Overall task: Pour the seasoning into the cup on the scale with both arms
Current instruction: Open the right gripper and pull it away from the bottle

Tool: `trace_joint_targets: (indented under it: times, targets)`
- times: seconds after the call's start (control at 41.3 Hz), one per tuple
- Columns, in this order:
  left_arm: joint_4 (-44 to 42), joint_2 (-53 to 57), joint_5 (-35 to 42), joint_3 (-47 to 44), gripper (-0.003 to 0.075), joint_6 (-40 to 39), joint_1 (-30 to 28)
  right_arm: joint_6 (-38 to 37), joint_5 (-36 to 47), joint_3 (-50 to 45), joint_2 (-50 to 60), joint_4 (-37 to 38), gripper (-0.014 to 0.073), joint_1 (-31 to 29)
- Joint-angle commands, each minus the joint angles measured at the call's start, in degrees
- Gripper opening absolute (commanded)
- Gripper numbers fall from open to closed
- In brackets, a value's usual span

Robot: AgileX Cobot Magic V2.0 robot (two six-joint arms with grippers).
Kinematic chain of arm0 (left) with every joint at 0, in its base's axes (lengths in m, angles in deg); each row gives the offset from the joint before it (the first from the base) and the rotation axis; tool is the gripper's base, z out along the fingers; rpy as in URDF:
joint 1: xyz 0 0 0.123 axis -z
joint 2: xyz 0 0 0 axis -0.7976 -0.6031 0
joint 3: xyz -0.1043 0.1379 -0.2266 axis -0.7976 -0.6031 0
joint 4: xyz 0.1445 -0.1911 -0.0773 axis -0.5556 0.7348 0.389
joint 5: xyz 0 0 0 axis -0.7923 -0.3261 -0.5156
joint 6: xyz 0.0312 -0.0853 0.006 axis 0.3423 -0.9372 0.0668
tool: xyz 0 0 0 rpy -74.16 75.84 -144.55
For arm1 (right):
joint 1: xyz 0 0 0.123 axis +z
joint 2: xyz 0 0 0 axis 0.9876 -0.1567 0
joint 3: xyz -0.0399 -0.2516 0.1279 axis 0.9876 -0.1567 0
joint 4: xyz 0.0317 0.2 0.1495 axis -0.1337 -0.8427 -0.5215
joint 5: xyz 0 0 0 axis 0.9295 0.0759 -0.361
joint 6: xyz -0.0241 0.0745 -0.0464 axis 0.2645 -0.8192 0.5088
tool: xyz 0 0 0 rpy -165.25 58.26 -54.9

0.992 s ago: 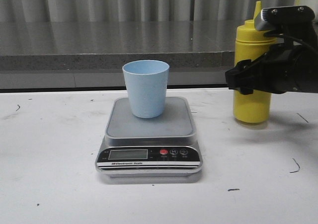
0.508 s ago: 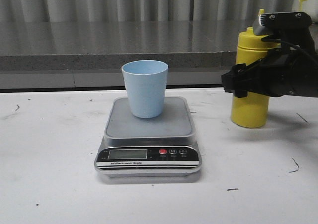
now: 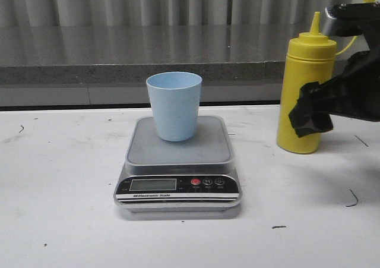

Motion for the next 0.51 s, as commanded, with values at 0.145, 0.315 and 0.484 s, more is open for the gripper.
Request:
trace_joint_targets:
  times: [0.145, 0.315, 0.484]
  targets:
    - [0.2, -0.8, 4.5, 1.3, 0.0388, -0.4, 0.3, -0.1, -32.7, 6.6, 15.3, 0.0, 0.0654, 1.5]
    - [0.2, -0.8, 4.5, 1.3, 0.0388, -0.4, 0.3, 0.8, -42.6, 9.5, 25.2, -1.0, 0.0654, 1.4]
    - [0.2, -0.8, 4.5, 1.3, 0.0388, -0.4, 0.3, 0.8, -49.5, 10.5, 35.7, -1.2, 0.0654, 1.4]
